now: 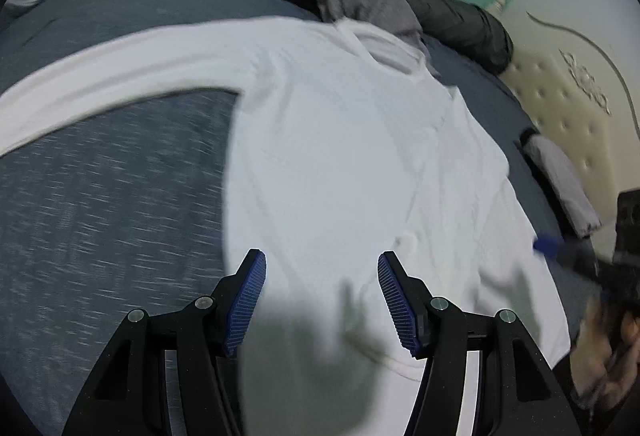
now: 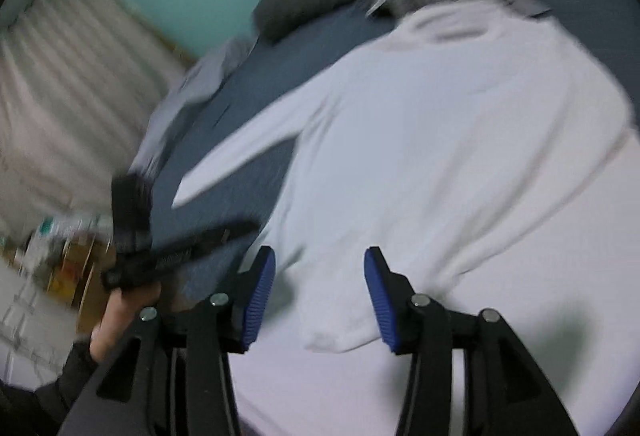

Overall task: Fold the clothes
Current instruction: 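Grasp the sleeve cuff on the pillow with the right tool, fold it across the shirt body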

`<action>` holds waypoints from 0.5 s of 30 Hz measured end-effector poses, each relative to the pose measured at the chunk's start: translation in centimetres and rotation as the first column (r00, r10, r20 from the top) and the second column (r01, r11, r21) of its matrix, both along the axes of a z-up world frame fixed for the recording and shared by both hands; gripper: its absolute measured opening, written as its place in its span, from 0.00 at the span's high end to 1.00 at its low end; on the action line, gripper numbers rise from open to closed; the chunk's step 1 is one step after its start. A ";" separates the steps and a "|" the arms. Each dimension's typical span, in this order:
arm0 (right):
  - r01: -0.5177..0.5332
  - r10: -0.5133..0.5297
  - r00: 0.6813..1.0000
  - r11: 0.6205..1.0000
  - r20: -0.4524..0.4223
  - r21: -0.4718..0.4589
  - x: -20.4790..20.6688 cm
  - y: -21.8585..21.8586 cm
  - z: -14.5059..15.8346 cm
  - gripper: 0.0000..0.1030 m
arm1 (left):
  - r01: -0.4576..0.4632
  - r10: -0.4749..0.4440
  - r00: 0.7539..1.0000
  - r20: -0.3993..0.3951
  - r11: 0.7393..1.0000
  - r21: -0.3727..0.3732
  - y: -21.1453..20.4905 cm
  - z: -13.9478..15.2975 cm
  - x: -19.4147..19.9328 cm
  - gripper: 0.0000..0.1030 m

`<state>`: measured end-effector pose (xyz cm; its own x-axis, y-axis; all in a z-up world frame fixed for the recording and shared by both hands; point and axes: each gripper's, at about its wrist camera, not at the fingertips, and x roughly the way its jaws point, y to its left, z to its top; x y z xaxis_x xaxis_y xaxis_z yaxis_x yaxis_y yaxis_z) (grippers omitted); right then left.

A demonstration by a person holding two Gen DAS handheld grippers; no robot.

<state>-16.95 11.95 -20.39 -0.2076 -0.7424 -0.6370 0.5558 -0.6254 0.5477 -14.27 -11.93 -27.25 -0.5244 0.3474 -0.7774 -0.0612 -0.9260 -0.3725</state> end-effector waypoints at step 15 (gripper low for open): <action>0.256 -0.251 0.965 0.966 0.081 -0.049 -3.5 7.8 -4.8 0.53 | 0.133 -0.128 0.987 0.101 0.990 -0.046 3.8 -3.2 -0.4 0.65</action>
